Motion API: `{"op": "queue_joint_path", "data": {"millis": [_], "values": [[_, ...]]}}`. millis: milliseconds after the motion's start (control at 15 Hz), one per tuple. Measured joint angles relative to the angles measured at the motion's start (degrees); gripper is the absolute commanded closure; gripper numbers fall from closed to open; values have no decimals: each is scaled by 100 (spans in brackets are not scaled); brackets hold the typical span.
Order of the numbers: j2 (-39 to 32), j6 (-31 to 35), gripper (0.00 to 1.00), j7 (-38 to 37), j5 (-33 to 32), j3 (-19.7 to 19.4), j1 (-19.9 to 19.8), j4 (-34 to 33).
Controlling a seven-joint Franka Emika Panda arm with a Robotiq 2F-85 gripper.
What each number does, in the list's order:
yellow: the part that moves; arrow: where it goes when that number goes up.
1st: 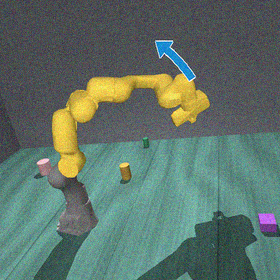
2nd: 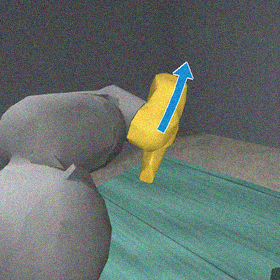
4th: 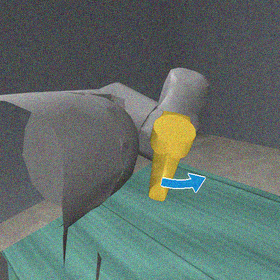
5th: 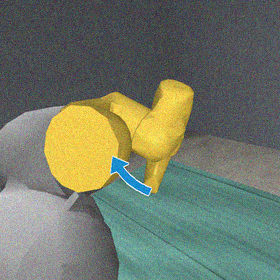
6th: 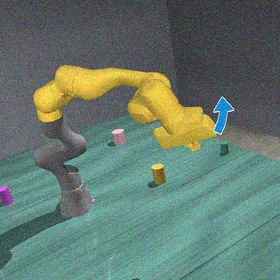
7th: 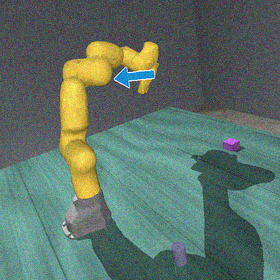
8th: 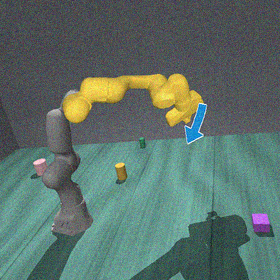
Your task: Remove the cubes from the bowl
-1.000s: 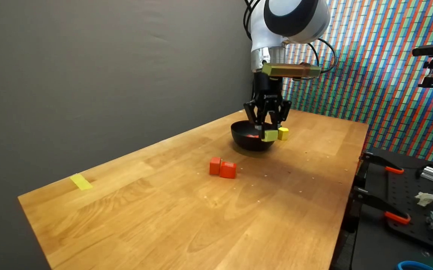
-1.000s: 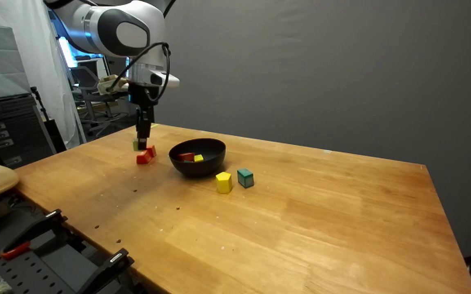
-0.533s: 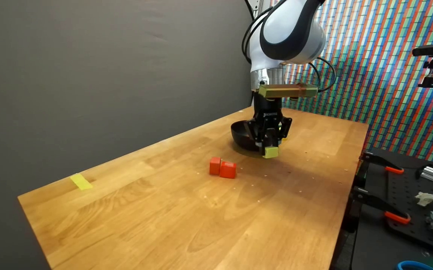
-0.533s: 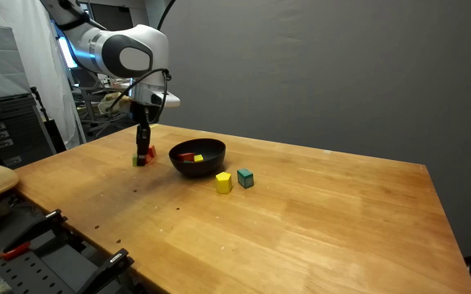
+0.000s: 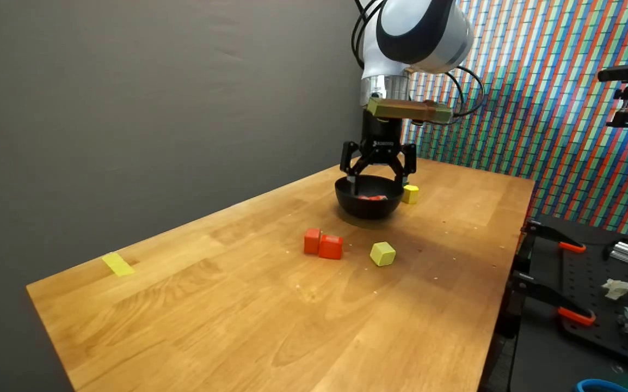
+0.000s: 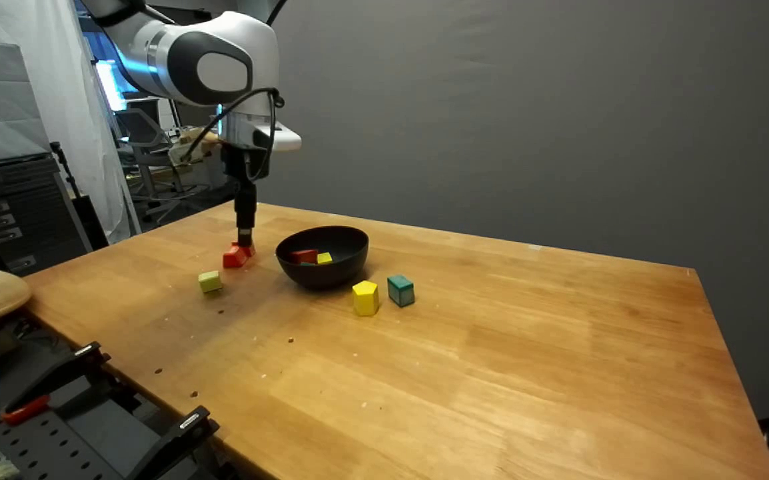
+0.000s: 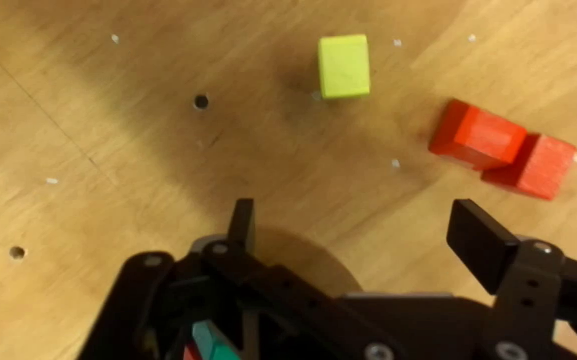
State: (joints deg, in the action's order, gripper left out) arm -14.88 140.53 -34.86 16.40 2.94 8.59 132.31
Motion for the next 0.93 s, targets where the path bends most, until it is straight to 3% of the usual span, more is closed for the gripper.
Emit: {"op": "queue_joint_path", "data": {"millis": [333,467,667,733,933], "values": [[233,305,2,-171,-5,-469,-412,-256],[151,284,15,-174,-43,-629,-594,-482],[-42,149,24,-174,-185,-700,-705,-829],[-117,83,40,-186,-259,-701,-704,-922],[-311,-67,65,-265,-319,-700,-687,-1100]]}}
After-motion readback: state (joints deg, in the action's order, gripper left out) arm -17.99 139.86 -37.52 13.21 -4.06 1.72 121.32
